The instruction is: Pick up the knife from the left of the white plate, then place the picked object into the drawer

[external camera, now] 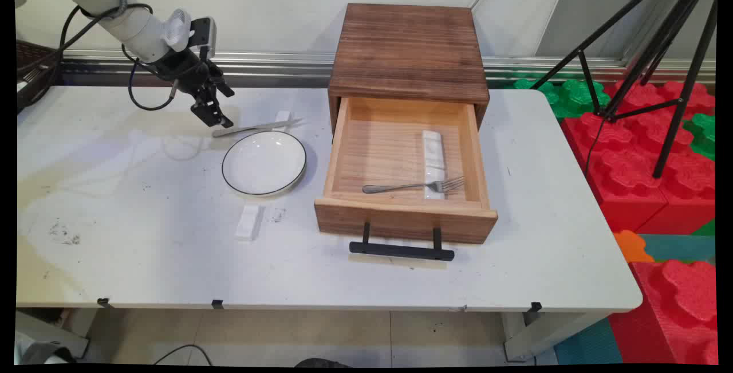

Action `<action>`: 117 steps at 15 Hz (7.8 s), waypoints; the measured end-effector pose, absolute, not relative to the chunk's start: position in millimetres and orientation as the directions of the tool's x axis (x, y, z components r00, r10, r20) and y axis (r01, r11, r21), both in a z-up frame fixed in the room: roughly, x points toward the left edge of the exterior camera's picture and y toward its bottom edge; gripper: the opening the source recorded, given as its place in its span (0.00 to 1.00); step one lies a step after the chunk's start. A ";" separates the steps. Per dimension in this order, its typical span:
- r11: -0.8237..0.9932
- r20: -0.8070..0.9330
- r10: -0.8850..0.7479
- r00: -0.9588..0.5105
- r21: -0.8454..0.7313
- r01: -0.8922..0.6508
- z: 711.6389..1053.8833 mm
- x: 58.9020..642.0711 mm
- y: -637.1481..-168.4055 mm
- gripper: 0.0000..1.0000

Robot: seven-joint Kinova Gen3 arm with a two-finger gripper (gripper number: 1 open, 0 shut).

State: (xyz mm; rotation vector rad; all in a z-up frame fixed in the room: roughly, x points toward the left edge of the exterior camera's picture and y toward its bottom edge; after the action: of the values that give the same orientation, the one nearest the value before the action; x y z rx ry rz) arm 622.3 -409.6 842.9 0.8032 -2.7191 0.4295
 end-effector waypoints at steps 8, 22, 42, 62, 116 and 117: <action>0.779 0.336 -0.525 -0.782 -0.181 -0.600 828.5 630.1 -416.0 1.00; 0.772 0.355 -0.551 -0.755 -0.127 -0.623 798.3 632.8 -436.4 1.00; 0.773 0.368 -0.560 -0.742 -0.090 -0.628 786.4 632.3 -447.4 0.00; 0.778 0.388 -0.551 -0.739 -0.083 -0.623 828.7 624.2 -439.9 0.00; 0.905 0.571 -0.273 -0.774 -0.121 -0.408 922.3 382.6 -461.2 0.00; 0.906 0.573 -0.269 -0.774 -0.123 -0.406 920.6 378.3 -463.4 0.00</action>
State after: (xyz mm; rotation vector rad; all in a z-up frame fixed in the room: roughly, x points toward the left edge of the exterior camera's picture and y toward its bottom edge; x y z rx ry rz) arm 378.3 -463.4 920.6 0.4838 -2.5001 0.3228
